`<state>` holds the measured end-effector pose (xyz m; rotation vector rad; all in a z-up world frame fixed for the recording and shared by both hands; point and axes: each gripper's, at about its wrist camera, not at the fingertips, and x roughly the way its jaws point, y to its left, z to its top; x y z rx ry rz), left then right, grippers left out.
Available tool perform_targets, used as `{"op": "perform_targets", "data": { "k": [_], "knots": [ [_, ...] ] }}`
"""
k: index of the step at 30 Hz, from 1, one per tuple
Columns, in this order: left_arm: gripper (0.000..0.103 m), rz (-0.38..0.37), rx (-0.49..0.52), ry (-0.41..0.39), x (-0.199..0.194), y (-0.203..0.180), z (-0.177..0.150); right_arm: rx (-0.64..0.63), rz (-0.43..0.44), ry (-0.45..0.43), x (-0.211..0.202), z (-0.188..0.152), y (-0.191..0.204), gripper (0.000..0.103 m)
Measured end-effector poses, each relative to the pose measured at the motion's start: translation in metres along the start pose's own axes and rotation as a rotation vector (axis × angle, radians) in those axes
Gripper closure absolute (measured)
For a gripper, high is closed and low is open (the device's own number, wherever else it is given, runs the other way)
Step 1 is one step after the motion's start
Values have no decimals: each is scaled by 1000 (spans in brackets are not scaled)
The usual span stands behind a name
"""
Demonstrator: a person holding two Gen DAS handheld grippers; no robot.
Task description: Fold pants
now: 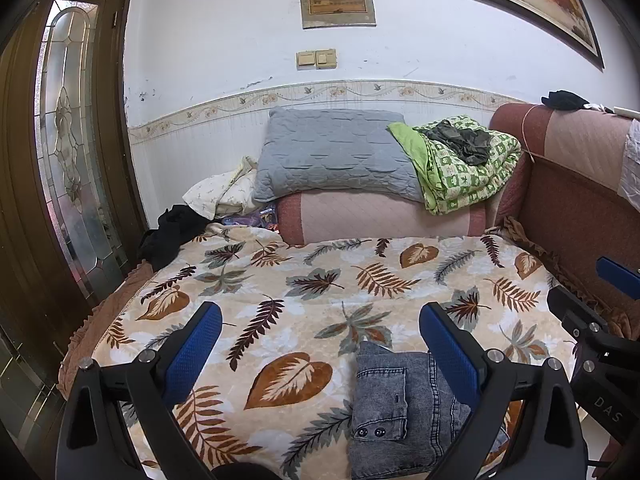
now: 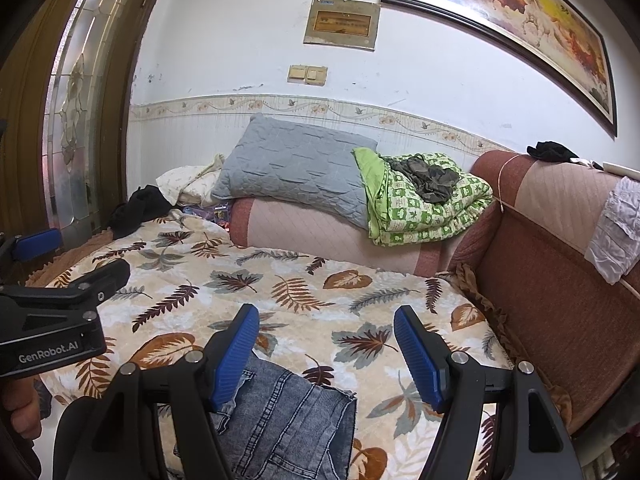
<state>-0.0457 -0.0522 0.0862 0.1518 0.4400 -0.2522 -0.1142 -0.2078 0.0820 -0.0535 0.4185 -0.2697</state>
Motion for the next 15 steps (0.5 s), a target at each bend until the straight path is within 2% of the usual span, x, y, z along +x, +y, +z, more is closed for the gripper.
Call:
{"op": "perform_targets", "data": {
  "k": [15],
  "knots": [
    [4,-11,2,5,1,-2,-1,0,0,4,3,-2,0,29]
  ]
}}
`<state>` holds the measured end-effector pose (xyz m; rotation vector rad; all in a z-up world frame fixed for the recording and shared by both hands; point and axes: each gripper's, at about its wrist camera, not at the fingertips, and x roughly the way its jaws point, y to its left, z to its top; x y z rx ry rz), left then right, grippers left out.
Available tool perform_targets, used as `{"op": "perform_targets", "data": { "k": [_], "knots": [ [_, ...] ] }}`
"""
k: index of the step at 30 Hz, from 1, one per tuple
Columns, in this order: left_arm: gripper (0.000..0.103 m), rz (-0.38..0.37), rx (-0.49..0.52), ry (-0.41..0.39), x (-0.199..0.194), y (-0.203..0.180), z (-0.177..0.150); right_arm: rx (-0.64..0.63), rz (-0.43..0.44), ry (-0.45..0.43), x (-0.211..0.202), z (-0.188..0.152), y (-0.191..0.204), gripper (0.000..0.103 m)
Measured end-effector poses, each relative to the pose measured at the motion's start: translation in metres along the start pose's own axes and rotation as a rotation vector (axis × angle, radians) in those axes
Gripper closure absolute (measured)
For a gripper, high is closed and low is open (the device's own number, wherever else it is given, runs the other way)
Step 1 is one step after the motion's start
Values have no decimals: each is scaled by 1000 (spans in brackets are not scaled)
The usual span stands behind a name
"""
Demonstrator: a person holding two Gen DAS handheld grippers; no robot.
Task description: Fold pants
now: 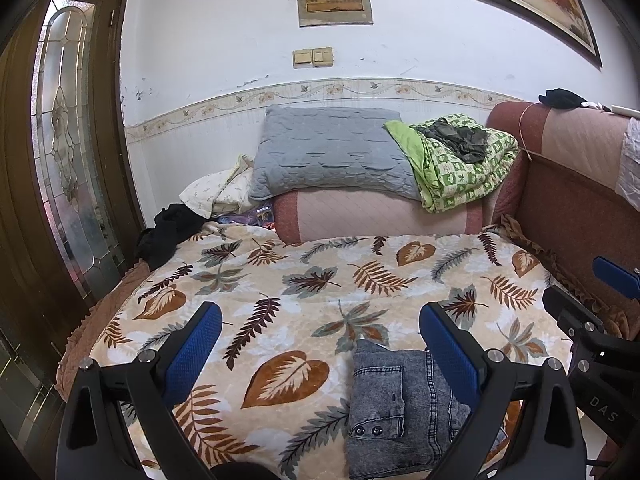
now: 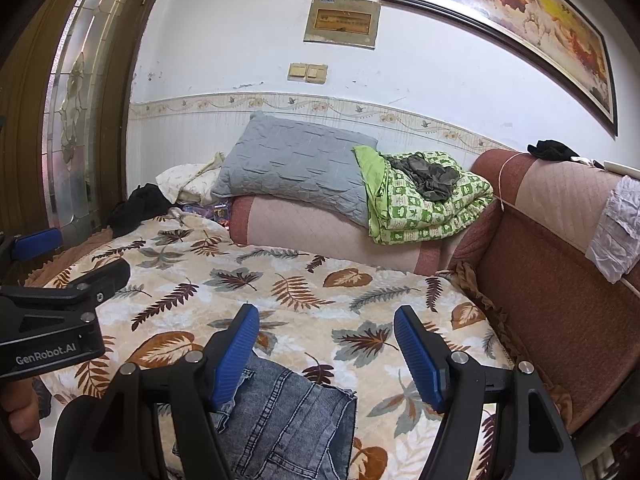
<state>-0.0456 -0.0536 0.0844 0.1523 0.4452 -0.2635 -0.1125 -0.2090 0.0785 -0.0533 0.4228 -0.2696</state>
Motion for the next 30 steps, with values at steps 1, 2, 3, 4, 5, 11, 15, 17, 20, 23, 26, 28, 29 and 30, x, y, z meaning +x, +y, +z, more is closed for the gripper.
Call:
{"op": "perform_targets", "data": {
  "k": [1,2,3,4,5,11,15,17,20,23,26,28,29,30],
  "knots": [
    [4,1,-1,0,0,0,0,0,1,1,0,-1,-1,29],
    [4,0,-2,1,0,0,0,1,1,1,1,-1,-1,30],
    [4,-2,-2,1,0,0,0,1,0,1,0,-1,0,29],
    [4,-2,-1,2,0,1,0,1,-1,1,1,-2,-1,29],
    [4,-1,1,1,0,0,0,1,-2,1,1,-2,-2,29],
    [4,-2,1,0,0,1,0,-2,-1,0,3,-2,-4,29],
    [4,-4,-2,-2,0,2,1,-4,-2,-4,2,-1,-3,29],
    [4,-4,-4,-3,0,3,2,-5,-3,-3,1,-1,-3,29],
    [4,-4,-3,-4,0,3,1,-7,-4,-2,2,0,-1,29],
    [4,-7,-4,-4,-1,3,2,-8,-4,-2,2,0,-1,29],
    [4,-7,-5,-4,0,4,2,-7,-5,-2,2,0,-1,29],
    [4,-6,-4,-3,0,4,1,-9,-4,-1,2,0,0,29],
    [4,-6,-4,-3,0,5,1,-9,-5,-1,2,0,0,29],
    [4,-6,-5,-2,0,5,2,-11,-4,1,2,0,1,29]
  ]
}}
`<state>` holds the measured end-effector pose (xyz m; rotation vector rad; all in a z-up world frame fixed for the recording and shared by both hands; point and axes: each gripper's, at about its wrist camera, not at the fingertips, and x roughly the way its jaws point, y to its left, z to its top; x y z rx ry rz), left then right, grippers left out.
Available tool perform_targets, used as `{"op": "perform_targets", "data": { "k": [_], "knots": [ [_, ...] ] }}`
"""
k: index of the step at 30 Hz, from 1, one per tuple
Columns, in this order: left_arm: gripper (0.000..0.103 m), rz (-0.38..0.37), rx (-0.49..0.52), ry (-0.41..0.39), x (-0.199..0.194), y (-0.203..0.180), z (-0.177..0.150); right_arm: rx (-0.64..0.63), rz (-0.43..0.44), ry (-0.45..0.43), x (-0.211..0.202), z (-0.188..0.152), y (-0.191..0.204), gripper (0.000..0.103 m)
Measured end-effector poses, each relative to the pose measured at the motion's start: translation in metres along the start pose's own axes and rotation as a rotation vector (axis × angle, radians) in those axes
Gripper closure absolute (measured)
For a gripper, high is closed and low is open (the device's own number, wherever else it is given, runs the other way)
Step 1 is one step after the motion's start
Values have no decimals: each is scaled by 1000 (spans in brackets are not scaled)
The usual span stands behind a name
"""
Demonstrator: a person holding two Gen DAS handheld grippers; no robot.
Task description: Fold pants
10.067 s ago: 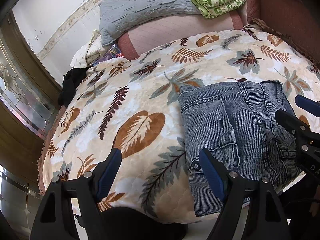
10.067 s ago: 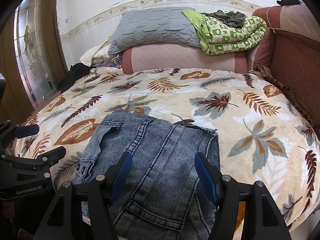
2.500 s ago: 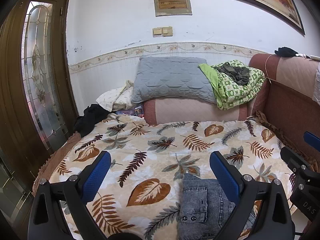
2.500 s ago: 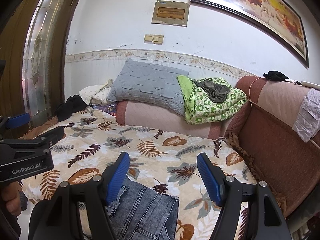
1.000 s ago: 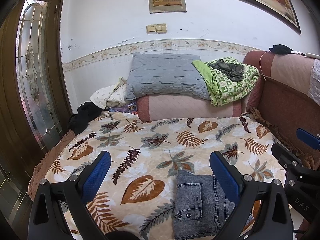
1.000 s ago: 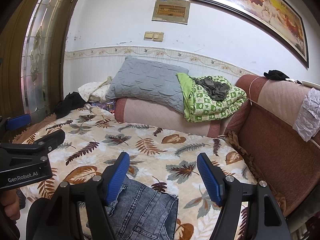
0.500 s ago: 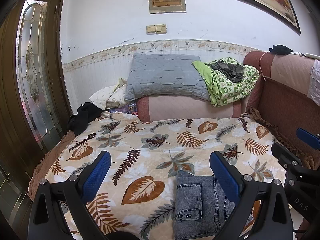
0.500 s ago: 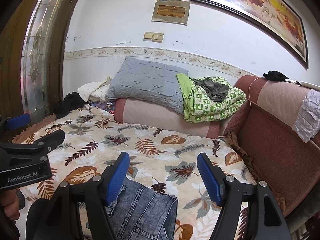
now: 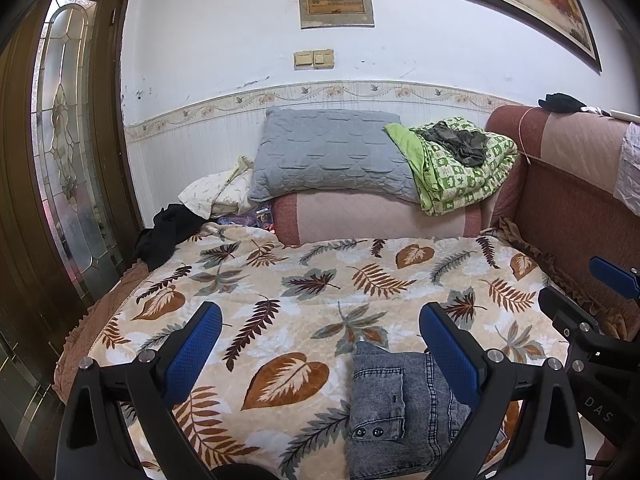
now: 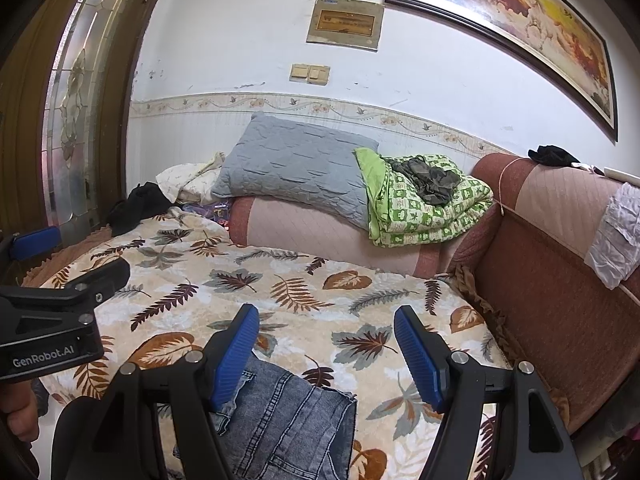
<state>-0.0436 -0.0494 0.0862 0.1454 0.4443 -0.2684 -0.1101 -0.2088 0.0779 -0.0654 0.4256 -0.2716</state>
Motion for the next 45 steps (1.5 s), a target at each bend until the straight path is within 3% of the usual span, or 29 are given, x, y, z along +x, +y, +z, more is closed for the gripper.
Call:
{"op": "perform_targets", "data": {
  "k": [45],
  "knots": [
    [4,-18,-59,26,15,24,-9,-73,20,30,14,0,20,29]
  ]
}}
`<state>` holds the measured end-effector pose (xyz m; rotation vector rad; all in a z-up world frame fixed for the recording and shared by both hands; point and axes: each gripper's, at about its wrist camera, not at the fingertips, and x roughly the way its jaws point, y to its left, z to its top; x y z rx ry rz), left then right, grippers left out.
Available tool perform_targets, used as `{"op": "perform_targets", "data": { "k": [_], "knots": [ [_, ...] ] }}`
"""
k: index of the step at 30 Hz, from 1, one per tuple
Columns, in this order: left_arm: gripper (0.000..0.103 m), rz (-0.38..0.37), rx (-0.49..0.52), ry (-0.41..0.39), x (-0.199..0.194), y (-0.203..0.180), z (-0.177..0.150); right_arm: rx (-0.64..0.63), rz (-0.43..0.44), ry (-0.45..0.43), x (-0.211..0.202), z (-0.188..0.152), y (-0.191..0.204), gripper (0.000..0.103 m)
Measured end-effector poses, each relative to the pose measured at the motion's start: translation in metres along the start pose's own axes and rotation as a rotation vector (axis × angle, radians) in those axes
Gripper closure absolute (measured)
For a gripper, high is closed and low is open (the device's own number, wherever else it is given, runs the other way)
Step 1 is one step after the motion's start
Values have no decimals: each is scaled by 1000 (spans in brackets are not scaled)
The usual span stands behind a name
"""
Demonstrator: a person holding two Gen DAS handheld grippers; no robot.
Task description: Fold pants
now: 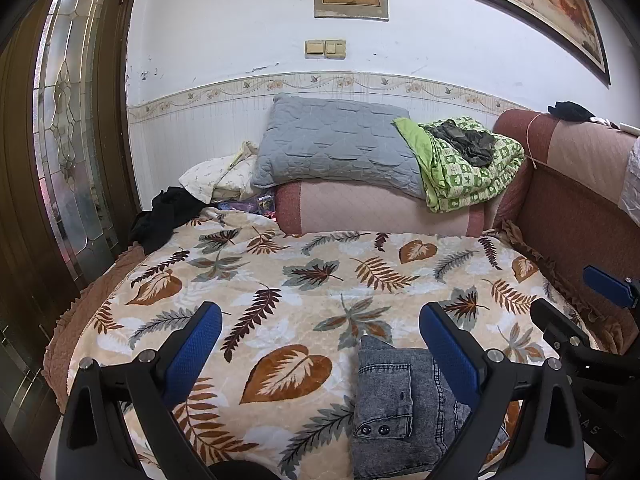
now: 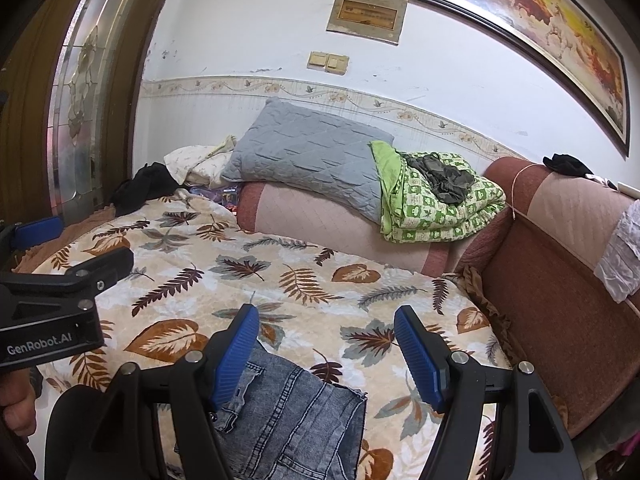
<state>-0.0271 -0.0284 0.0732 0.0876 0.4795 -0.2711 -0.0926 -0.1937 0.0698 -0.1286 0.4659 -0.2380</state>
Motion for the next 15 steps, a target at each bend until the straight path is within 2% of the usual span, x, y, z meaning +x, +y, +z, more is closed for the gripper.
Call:
{"op": "perform_targets", "data": {
  "k": [15],
  "knots": [
    [4,4,12,-20,0,3,-1,-20,23,12,9,-3,10,29]
  ]
}}
